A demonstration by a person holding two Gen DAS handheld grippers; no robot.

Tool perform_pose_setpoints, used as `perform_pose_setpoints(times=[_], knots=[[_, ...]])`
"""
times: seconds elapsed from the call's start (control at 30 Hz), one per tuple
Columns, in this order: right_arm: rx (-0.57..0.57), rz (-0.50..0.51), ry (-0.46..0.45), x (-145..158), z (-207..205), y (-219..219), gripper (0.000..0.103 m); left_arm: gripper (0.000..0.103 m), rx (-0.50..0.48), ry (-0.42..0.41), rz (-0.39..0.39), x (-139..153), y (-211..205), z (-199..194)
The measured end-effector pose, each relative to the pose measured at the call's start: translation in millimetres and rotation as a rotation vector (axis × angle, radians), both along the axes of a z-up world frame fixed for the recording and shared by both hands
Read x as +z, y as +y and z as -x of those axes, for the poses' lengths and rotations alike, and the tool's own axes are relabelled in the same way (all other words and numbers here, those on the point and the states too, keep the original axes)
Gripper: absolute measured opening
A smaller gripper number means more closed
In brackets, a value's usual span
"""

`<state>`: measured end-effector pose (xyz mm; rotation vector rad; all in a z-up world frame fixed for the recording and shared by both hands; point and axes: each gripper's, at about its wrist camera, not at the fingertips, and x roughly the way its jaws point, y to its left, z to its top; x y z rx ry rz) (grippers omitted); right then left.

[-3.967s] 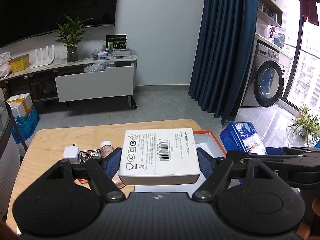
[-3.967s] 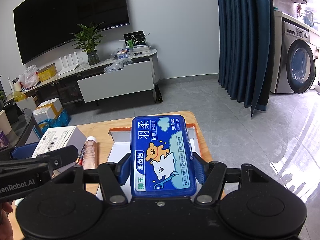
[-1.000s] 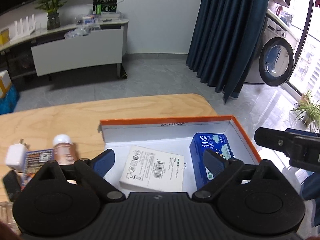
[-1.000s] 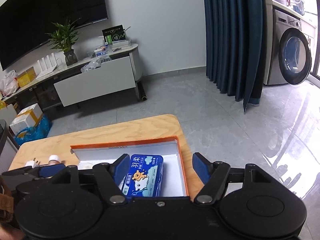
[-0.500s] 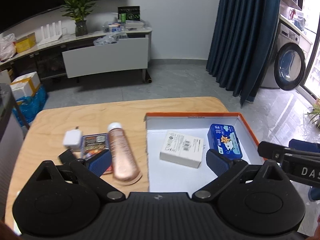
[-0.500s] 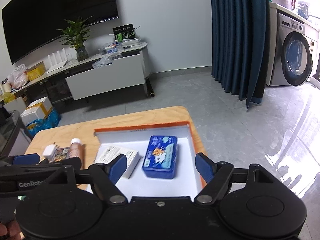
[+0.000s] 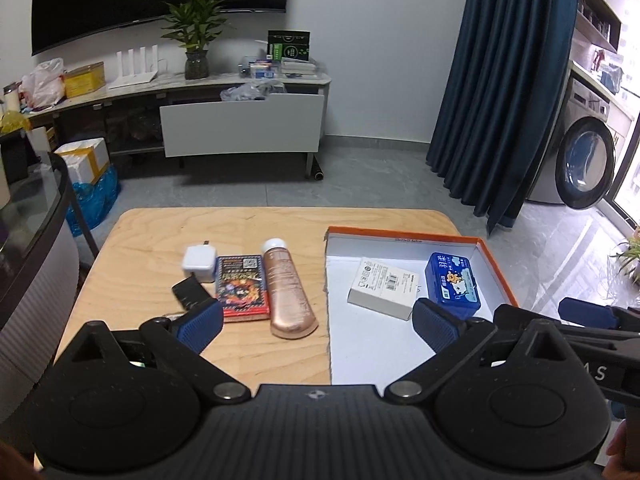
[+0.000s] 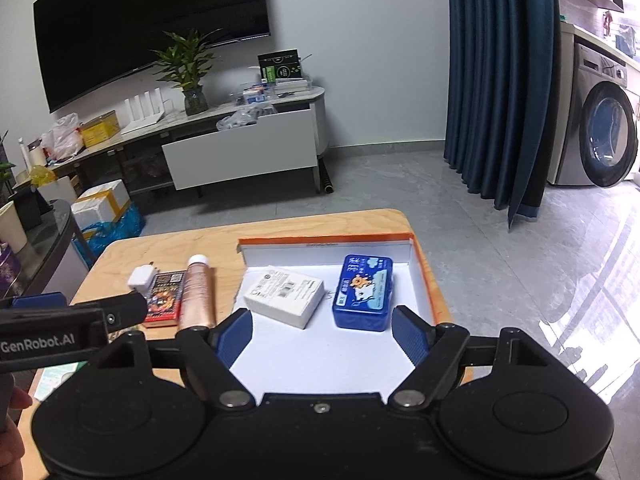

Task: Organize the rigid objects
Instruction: 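Withdraw both grippers back toward the remaining items on the table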

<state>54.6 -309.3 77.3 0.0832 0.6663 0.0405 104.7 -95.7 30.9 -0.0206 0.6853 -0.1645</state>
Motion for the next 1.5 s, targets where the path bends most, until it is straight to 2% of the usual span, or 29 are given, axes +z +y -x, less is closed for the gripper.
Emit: perform_pose_setpoints(times=[0.53, 1.5], knots=[[0.069, 0.005, 0.021, -7.1, 10.9, 35.9, 0.091, 0.103, 0.076, 0.006, 0.001, -4.6, 38.8, 18.8], [0.187, 0.017, 0.057, -18.9, 13.4, 90.7, 0.091, 0.103, 0.168, 0.014, 0.002, -8.6, 82.7, 37.1]])
